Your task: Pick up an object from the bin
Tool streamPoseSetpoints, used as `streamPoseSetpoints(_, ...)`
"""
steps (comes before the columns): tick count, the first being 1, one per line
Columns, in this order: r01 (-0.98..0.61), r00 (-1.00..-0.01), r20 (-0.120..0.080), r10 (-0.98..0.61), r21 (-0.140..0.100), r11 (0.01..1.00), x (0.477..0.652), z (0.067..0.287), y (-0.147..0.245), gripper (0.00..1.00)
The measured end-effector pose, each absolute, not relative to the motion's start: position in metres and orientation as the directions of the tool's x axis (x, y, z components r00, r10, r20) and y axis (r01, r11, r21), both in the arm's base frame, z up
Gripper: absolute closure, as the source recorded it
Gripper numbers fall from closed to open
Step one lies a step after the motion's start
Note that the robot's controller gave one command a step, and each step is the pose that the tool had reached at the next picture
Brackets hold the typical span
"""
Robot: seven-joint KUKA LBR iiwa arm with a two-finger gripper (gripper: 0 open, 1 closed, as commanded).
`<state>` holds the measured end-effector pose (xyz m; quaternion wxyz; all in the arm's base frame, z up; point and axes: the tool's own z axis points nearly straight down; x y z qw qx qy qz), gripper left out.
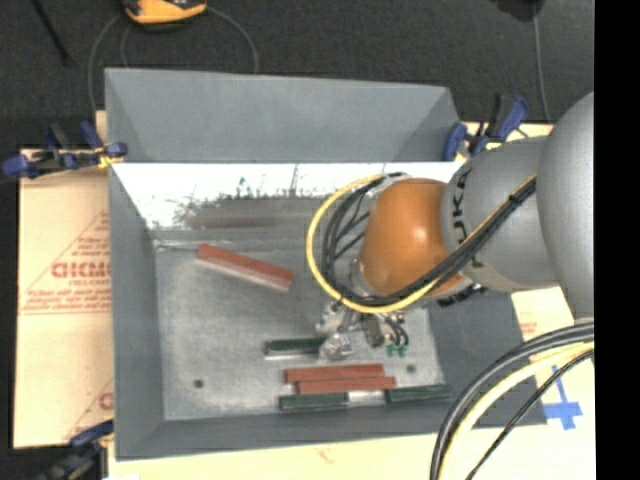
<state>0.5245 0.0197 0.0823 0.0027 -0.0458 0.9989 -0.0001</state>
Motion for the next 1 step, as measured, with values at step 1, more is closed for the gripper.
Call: streamPoseSetpoints(1, -0.178, -0.984, -0.007, -0.178, -0.002, 0.984, 0.5358, 0.2431, -0.001, 1.0)
